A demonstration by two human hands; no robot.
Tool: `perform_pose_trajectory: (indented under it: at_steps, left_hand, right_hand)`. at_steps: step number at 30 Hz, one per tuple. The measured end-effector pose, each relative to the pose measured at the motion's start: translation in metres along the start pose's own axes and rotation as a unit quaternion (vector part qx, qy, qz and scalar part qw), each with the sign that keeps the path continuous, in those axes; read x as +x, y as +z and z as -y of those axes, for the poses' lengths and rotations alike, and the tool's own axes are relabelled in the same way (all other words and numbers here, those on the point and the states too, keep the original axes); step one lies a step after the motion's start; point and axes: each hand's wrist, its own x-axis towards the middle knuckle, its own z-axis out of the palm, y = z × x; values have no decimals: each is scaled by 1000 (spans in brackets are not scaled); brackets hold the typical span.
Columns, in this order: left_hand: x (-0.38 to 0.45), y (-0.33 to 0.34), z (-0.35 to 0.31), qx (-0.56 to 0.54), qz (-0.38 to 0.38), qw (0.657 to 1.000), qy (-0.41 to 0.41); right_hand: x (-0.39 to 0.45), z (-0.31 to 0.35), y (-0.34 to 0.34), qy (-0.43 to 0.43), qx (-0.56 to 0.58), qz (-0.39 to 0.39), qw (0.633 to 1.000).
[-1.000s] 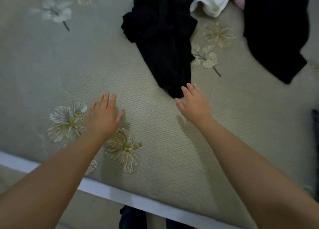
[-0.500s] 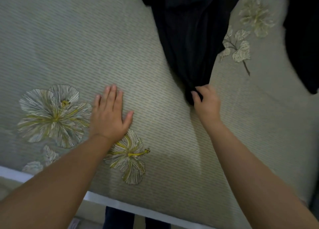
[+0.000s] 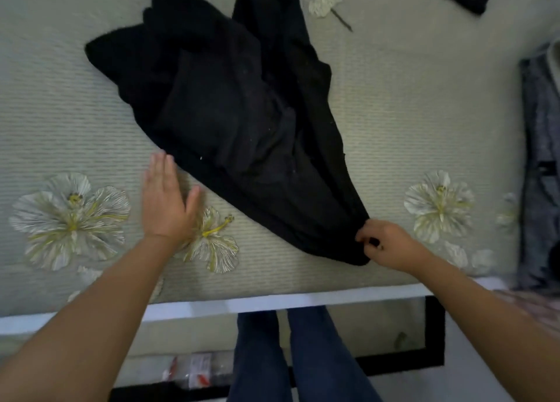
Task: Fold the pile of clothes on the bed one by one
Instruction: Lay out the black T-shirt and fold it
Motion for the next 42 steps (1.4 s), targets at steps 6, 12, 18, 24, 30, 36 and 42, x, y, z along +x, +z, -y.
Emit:
perform_pose_trajectory:
  at_steps: [6,12,18,24,30,36,42]
  left_hand:
    - [-12,11,-75,47,79,985,144]
    - [-36,26,-83,89,197,975,55]
    - [-42,-2,-105,-103,103,989,-19]
    - [-19,7,-168,-248,98,953,-145]
    - [-12,32,-179,-322,69,914,-235]
    - [-25,-23,-127,-471,-19,841,-264]
    - [-37,-62,-72,-436,-98,833,-326]
  right_hand:
    - [20,6,-16,170,125,-279,937]
    - [42,22,-14,144,162,-125,968]
    - [-6,31,-13,-178,49,-291,939]
    - [-40,5,18,-205,-148,-202,946]
    - [-47,-15,27,-234,-134,-171,948]
    - [-35,-17,2,-238,31,-210,948]
    - [21,38,-43,-326,-30,-227,917]
